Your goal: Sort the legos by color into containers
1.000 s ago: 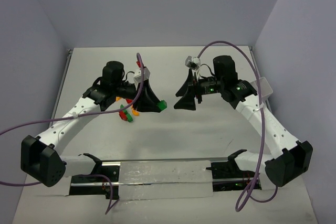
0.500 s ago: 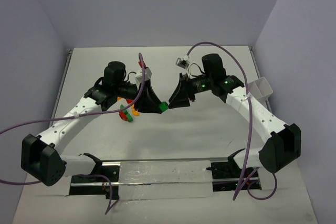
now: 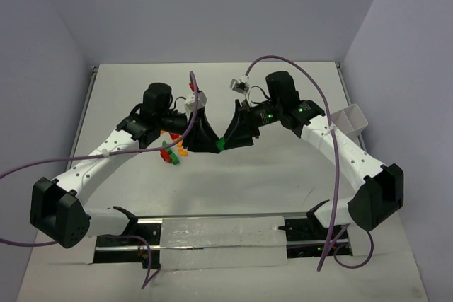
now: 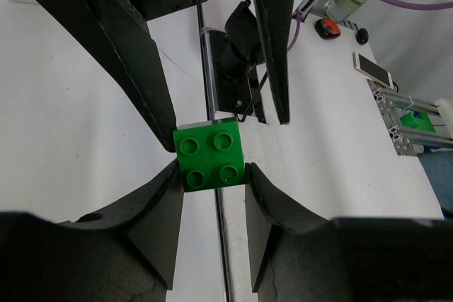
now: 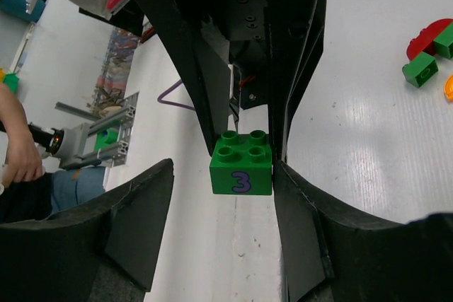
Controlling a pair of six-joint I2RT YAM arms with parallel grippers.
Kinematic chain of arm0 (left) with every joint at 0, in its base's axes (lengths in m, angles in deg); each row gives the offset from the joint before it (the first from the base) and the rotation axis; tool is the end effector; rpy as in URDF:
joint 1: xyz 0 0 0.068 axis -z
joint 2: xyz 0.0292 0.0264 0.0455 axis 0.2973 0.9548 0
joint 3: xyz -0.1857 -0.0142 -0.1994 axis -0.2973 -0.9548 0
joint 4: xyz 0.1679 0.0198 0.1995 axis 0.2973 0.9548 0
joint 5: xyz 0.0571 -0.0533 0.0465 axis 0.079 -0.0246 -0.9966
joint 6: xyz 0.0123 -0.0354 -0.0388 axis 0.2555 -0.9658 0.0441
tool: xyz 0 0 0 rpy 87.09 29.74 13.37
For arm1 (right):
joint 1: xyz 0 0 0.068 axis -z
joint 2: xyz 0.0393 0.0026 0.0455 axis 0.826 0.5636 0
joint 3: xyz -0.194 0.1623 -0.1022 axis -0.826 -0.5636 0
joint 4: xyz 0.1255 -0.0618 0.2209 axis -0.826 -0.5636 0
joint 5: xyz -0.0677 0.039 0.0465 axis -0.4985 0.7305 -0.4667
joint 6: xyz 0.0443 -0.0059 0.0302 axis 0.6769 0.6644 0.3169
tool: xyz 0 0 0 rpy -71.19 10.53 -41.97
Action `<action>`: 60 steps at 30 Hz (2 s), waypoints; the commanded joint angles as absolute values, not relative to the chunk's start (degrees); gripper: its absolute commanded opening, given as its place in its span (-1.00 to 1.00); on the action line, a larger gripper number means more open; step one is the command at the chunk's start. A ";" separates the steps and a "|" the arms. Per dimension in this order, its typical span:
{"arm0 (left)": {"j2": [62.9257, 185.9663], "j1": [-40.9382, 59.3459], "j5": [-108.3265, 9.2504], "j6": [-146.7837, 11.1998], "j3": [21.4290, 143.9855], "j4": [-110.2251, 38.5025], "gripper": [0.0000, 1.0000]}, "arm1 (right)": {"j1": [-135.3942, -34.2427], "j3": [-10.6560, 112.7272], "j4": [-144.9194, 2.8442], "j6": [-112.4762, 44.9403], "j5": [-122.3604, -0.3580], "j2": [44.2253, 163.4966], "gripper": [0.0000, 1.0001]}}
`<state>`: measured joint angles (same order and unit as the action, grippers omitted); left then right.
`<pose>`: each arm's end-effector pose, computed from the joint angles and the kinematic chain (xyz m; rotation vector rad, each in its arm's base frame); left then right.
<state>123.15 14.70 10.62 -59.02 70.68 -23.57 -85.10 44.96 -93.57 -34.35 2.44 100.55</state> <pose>0.2195 -0.1761 0.3309 1.2569 1.5885 -1.5618 0.2343 0.1709 0.3515 -1.1661 1.7562 1.6743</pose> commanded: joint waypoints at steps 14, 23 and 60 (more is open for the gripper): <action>123.35 15.07 7.81 -60.34 70.66 -26.34 -0.46 | -86.72 48.79 -98.90 -38.90 -1.72 100.51 -0.95; 122.47 13.65 -0.38 -57.33 73.19 -16.05 0.99 | -85.06 49.69 -111.26 -52.92 -12.18 97.14 -1.00; 126.44 -3.71 -35.78 -56.72 80.64 -4.21 0.98 | -40.19 72.26 -125.20 -65.38 -79.74 118.41 -1.00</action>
